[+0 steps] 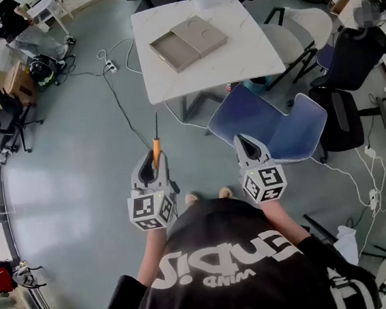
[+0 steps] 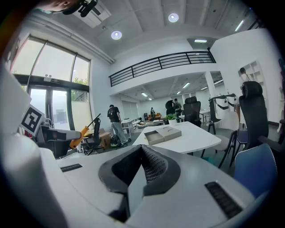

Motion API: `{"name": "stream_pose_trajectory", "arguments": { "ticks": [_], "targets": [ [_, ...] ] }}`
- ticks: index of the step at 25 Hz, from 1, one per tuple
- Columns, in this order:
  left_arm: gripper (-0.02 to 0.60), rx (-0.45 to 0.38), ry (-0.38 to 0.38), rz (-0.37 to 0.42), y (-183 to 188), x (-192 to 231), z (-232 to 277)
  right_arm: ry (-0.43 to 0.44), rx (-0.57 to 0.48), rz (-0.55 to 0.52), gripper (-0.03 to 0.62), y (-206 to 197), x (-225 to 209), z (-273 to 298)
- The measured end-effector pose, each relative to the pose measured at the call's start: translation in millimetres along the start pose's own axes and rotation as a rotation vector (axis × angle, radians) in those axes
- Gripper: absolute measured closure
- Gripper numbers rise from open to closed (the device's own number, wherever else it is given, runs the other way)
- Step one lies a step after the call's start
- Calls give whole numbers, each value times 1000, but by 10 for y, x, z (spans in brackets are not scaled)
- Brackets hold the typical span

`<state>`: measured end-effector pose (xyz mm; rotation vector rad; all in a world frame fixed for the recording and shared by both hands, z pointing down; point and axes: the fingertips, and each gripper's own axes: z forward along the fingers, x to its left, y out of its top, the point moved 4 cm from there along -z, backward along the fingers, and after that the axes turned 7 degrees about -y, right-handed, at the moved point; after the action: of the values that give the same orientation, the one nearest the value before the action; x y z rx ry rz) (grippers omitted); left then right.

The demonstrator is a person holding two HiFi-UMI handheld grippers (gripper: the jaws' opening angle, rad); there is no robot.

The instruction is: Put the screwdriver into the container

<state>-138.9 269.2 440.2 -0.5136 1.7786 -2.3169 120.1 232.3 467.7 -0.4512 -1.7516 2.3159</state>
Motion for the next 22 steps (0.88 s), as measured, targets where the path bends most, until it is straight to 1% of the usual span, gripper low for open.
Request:
{"name": "stream_pose_trajectory", "arguments": {
  "ticks": [7, 11, 18, 22],
  "targets": [
    [466, -7, 0, -2, -7, 99, -8, 16, -23, 6, 582, 40, 85, 29],
    [466, -8, -20, 3, 22, 190, -27, -6, -23, 9, 582, 80, 165, 66],
    [466, -29, -86, 26, 82, 435, -17, -55, -48, 12, 582, 81, 349, 132],
    [466, -27, -98, 16, 91, 583, 7, -83, -40, 23, 582, 46, 409, 136]
  ]
}}
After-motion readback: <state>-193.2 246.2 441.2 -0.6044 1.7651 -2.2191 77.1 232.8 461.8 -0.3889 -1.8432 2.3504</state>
